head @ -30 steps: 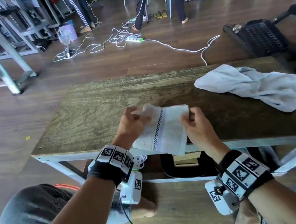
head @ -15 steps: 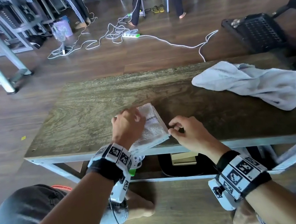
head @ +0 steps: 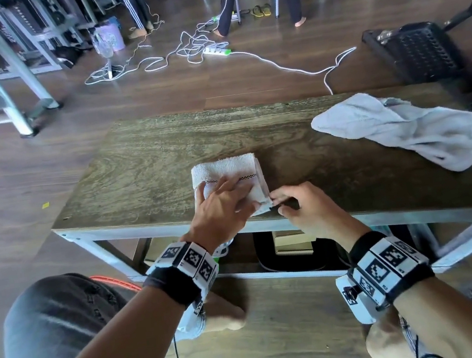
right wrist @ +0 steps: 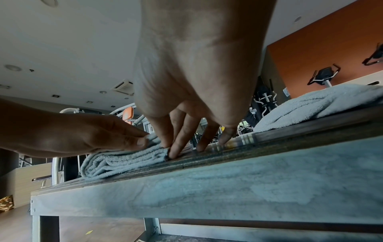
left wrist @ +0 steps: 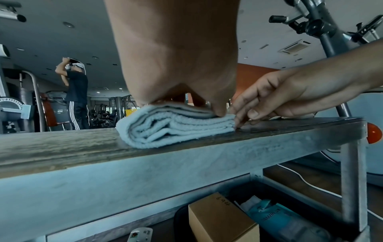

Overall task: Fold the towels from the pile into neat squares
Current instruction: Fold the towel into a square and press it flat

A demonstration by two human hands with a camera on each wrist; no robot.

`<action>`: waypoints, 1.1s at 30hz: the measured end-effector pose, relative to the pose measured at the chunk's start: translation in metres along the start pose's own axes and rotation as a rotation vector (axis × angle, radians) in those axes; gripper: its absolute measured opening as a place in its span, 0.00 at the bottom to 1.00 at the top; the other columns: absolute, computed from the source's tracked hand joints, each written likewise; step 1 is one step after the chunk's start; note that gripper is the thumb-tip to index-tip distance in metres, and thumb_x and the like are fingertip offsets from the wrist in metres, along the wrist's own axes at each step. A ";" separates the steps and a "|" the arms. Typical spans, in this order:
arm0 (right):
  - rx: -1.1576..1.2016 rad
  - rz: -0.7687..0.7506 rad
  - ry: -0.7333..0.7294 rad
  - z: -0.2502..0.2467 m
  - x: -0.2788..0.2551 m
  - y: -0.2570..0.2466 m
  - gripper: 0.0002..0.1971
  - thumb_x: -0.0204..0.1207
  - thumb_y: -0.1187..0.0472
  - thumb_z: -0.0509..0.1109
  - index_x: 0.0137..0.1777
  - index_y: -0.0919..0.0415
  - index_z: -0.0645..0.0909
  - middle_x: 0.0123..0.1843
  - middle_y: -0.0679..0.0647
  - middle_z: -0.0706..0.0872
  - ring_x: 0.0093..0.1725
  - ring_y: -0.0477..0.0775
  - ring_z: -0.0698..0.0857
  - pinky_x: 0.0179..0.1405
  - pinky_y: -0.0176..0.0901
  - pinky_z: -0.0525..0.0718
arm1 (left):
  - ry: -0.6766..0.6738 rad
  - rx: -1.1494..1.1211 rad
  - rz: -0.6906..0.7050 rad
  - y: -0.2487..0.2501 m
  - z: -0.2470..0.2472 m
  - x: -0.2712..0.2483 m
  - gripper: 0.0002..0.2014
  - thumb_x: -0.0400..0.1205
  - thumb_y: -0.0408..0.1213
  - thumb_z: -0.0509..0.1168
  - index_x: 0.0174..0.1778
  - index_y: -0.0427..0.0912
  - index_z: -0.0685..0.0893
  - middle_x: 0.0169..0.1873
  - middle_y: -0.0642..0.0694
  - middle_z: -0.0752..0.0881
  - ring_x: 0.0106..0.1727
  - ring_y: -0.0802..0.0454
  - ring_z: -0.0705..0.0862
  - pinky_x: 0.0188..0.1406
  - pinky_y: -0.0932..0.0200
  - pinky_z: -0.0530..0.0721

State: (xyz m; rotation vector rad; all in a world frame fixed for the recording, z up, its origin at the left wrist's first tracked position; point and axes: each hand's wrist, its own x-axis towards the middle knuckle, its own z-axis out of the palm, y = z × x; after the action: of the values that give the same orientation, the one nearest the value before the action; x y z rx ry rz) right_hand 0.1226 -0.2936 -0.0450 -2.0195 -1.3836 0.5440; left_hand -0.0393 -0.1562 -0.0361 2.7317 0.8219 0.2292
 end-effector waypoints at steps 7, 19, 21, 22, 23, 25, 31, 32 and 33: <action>0.024 -0.022 -0.038 -0.001 -0.012 0.002 0.23 0.82 0.66 0.68 0.76 0.50 0.78 0.64 0.40 0.89 0.18 0.45 0.73 0.25 0.26 0.74 | 0.072 -0.026 0.055 0.002 0.007 0.000 0.25 0.81 0.51 0.67 0.75 0.51 0.79 0.78 0.46 0.75 0.81 0.51 0.68 0.81 0.41 0.59; 0.002 -0.008 -0.074 -0.006 -0.015 -0.006 0.20 0.82 0.61 0.71 0.74 0.52 0.82 0.66 0.41 0.88 0.71 0.43 0.82 0.78 0.51 0.74 | 0.133 -0.210 0.136 -0.002 0.029 0.007 0.19 0.87 0.47 0.61 0.75 0.51 0.79 0.77 0.49 0.76 0.81 0.52 0.68 0.83 0.46 0.55; -0.006 -0.017 -0.076 -0.006 -0.013 -0.005 0.21 0.82 0.60 0.71 0.74 0.51 0.82 0.66 0.40 0.88 0.69 0.45 0.83 0.77 0.51 0.75 | 0.143 -0.222 0.133 -0.001 0.030 0.005 0.20 0.87 0.50 0.59 0.75 0.52 0.78 0.77 0.48 0.75 0.82 0.51 0.66 0.82 0.46 0.54; -0.012 -0.024 -0.074 -0.005 -0.013 -0.005 0.20 0.82 0.60 0.71 0.74 0.51 0.82 0.66 0.40 0.88 0.68 0.47 0.84 0.76 0.52 0.76 | 0.180 -0.259 0.140 0.000 0.029 0.005 0.21 0.87 0.51 0.58 0.75 0.52 0.79 0.76 0.48 0.77 0.82 0.51 0.68 0.82 0.44 0.55; -0.020 -0.032 -0.068 -0.005 -0.013 -0.005 0.20 0.82 0.60 0.72 0.74 0.52 0.83 0.66 0.40 0.88 0.67 0.48 0.85 0.75 0.53 0.76 | 0.214 -0.304 0.129 0.001 0.028 0.006 0.21 0.87 0.50 0.58 0.75 0.52 0.79 0.75 0.48 0.79 0.81 0.52 0.69 0.82 0.42 0.55; -0.034 -0.037 -0.056 -0.004 -0.013 -0.005 0.19 0.82 0.59 0.72 0.73 0.52 0.83 0.65 0.41 0.88 0.70 0.47 0.82 0.75 0.56 0.75 | 0.246 -0.362 0.074 0.004 0.024 0.008 0.20 0.87 0.48 0.58 0.76 0.53 0.77 0.76 0.45 0.77 0.83 0.52 0.66 0.84 0.38 0.52; -0.019 -0.029 -0.058 -0.004 -0.010 -0.005 0.15 0.80 0.57 0.72 0.66 0.50 0.87 0.61 0.40 0.89 0.66 0.45 0.83 0.71 0.59 0.78 | 0.016 -0.098 0.135 0.007 0.026 0.002 0.23 0.89 0.51 0.54 0.82 0.59 0.67 0.85 0.48 0.57 0.87 0.54 0.51 0.85 0.41 0.43; -0.016 -0.022 -0.065 -0.005 -0.010 -0.005 0.15 0.80 0.56 0.72 0.66 0.50 0.86 0.61 0.40 0.89 0.65 0.45 0.84 0.71 0.57 0.78 | 0.006 -0.088 0.130 0.007 0.026 0.001 0.23 0.89 0.52 0.53 0.82 0.58 0.67 0.85 0.49 0.57 0.87 0.55 0.51 0.86 0.42 0.43; -0.018 -0.016 -0.067 -0.005 -0.010 -0.005 0.16 0.80 0.56 0.71 0.67 0.50 0.85 0.62 0.40 0.88 0.64 0.44 0.84 0.71 0.56 0.78 | -0.001 -0.078 0.123 0.008 0.025 0.001 0.24 0.89 0.52 0.53 0.82 0.57 0.66 0.86 0.49 0.57 0.87 0.56 0.50 0.86 0.42 0.43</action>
State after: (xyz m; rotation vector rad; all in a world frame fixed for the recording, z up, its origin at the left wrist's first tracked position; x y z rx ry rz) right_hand 0.1187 -0.3024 -0.0379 -2.0194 -1.4470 0.5992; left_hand -0.0288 -0.1679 -0.0576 2.7111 0.6322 0.2795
